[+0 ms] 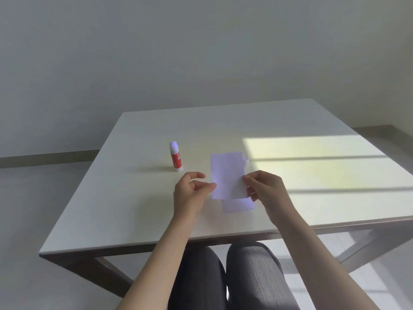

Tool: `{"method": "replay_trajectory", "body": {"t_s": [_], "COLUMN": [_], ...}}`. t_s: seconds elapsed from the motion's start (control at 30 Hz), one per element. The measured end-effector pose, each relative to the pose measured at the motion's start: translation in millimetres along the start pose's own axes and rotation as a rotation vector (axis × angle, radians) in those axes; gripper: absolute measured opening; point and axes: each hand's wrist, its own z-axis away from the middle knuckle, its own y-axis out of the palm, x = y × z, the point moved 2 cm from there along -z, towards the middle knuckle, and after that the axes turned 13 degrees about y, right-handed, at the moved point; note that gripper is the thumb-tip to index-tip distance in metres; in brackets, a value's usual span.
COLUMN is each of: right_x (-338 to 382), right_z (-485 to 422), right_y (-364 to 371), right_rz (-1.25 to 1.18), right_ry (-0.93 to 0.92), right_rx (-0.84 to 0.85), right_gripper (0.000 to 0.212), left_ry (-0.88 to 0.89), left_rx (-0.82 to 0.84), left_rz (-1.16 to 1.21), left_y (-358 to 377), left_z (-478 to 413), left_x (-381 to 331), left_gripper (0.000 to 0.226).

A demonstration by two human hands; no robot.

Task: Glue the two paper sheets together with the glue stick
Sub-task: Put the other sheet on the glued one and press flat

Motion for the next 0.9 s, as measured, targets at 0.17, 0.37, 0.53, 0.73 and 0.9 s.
{"method": "replay_trajectory", "body": {"t_s": [0.17, 0.37, 0.53, 0.73, 0.9], "right_x": [-11.6, -21.5, -23.1, -25.9, -27.2], "right_z": [-11.3, -19.0, -22.0, -23.6, -22.9], "right_y": [-10.3, -12.4, -10.2, -9.0, -7.9], "right_rz": [0.336, 0.476, 0.525, 0.560, 0.591], "right_ry": [-0.022, -0.055, -0.078, -0.108, -0.133], "right_rx": [-0.182, -0.213, -0.220, -0.224, -0.242], "right_gripper": [0.013, 0.012, 0.014, 0.015, 0.013], "left_ry": [0.084, 0.094, 0.097, 0.130, 0.132], "left_rx": [0.076, 0.097, 0.102, 0.098, 0.114], "left_rz": [-0.281, -0.361, -0.383, -0.446, -0.481], "left_y": [15.1, 22.0, 20.8, 22.2, 23.3], "left_z": [4.6, 4.2, 3.7, 4.7, 6.8], "left_x": [13.2, 20.5, 23.7, 23.7, 22.8], "left_gripper": [0.025, 0.029, 0.030, 0.029, 0.028]}}
